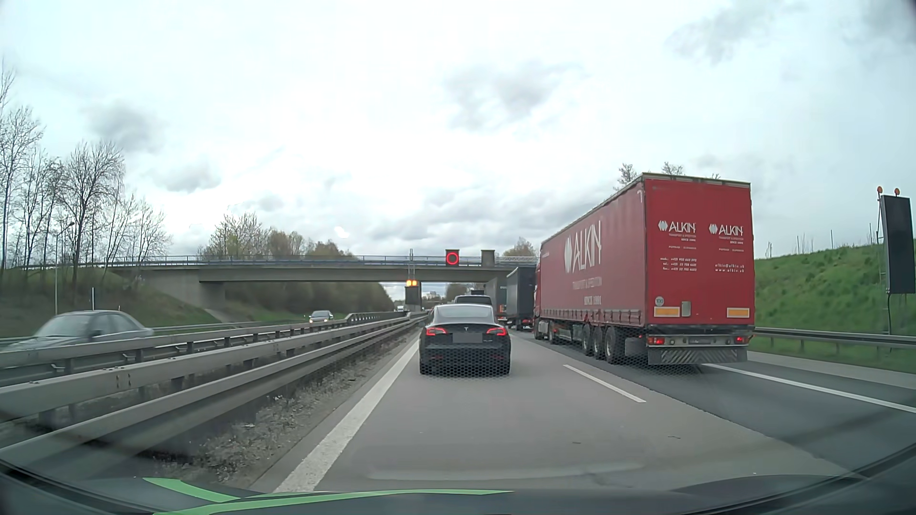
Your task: Follow the waypoints while adhering to traffic rules and regulations
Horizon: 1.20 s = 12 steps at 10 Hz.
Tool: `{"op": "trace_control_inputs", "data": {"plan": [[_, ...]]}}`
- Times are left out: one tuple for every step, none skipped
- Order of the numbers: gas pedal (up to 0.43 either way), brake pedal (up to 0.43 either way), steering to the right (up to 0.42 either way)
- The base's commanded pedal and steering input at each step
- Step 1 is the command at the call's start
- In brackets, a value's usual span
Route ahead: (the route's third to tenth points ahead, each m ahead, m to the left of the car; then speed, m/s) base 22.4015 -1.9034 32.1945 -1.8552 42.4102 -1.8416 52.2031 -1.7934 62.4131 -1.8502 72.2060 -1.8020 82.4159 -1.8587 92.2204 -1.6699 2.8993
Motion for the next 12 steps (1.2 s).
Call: {"op": "trace_control_inputs", "data": {"plan": [[0.087, 0.0, -0.002], [0.087, 0.0, -0.003], [0.087, 0.0, -0.003], [0.087, 0.0, -0.003], [0.087, 0.0, -0.004], [0.087, 0.0, -0.004], [0.098, 0.0, -0.004], [0.098, 0.0, -0.004], [0.098, 0.0, -0.004], [0.098, 0.0, -0.005], [0.098, 0.0, -0.005], [0.098, 0.0, -0.005]]}}
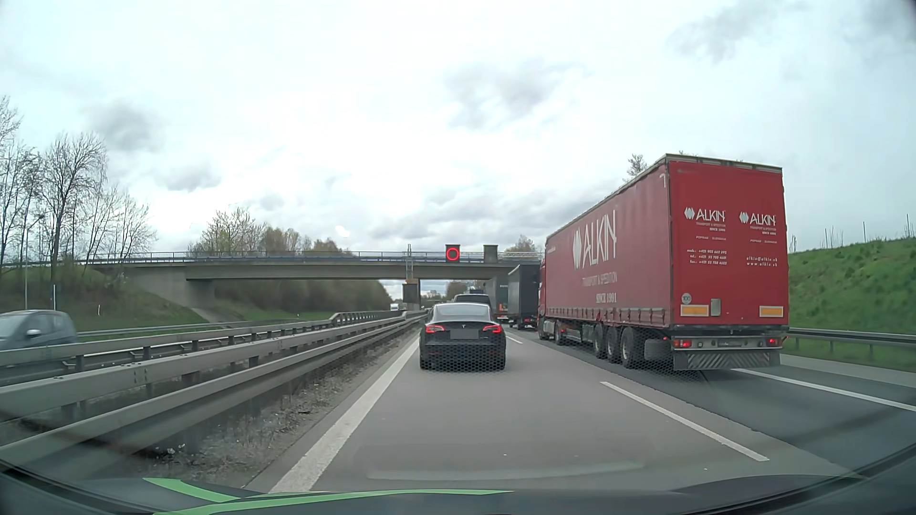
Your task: Follow the waypoints while adhering to traffic rules and regulations
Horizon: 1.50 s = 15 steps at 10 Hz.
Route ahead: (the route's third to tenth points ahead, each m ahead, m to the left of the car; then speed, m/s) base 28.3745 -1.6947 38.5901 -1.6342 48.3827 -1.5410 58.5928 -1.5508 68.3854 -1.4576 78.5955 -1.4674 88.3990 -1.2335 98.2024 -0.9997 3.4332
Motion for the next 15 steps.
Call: {"op": "trace_control_inputs", "data": {"plan": [[0.098, 0.0, -0.005], [0.098, 0.0, -0.005], [0.098, 0.0, -0.005], [0.098, 0.0, -0.005], [0.098, 0.0, -0.005], [0.098, 0.0, -0.005], [0.098, 0.0, -0.005], [0.098, 0.0, -0.005], [0.098, 0.0, -0.006], [0.098, 0.0, -0.006], [0.098, 0.0, -0.006], [0.098, 0.0, -0.005], [0.098, 0.0, -0.005], [0.087, 0.0, -0.005], [0.087, 0.0, -0.006]]}}
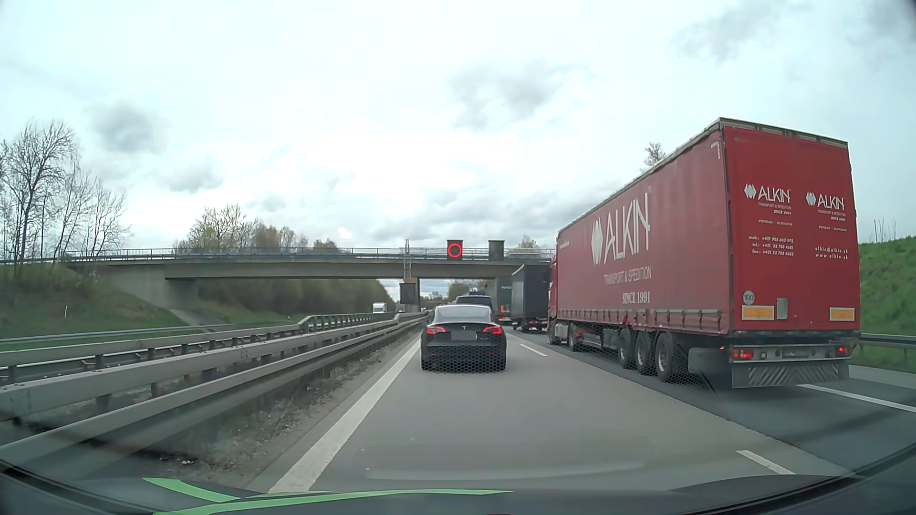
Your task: Follow the waypoints while adhering to traffic rules and regulations
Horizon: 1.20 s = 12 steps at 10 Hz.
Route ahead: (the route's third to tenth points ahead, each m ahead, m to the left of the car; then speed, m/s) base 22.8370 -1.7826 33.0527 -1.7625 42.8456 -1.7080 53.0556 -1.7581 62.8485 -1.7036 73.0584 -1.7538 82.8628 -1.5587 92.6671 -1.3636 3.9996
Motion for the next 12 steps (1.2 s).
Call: {"op": "trace_control_inputs", "data": {"plan": [[0.079, 0.0, -0.007], [0.079, 0.0, -0.007], [0.079, 0.0, -0.007], [0.079, 0.0, -0.007], [0.079, 0.0, -0.007], [0.067, 0.0, -0.007], [0.067, 0.0, -0.007], [0.067, 0.0, -0.007], [0.059, 0.0, -0.007], [0.059, 0.0, -0.007], [0.059, 0.0, -0.007], [0.047, 0.0, -0.007]]}}
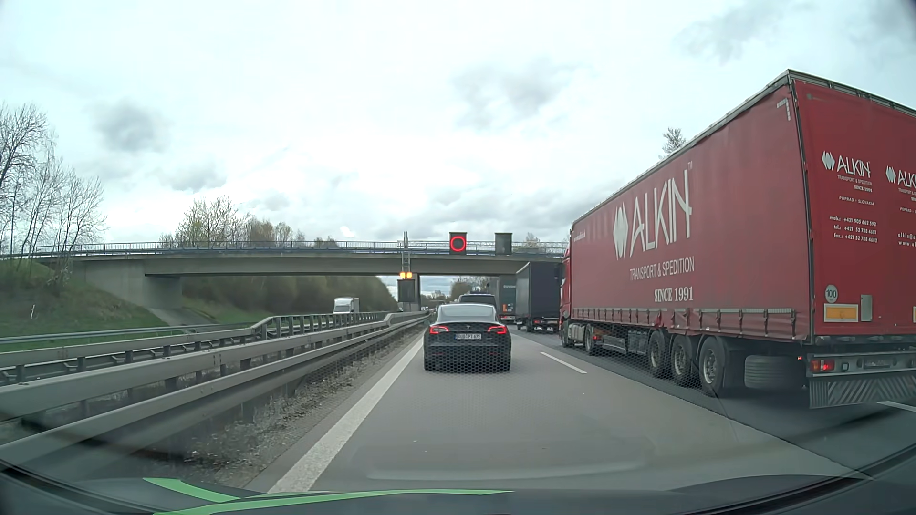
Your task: Follow the waypoints while adhering to traffic rules and regulations
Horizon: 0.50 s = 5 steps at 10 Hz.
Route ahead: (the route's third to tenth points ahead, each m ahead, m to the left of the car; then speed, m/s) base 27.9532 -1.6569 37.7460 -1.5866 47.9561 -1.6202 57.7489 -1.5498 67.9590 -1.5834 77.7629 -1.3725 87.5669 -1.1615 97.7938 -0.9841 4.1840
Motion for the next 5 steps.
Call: {"op": "trace_control_inputs", "data": {"plan": [[0.039, 0.0, -0.007], [0.039, 0.0, -0.006], [0.02, 0.0, -0.006], [0.0, 0.0, -0.006], [0.0, 0.0, -0.005]]}}
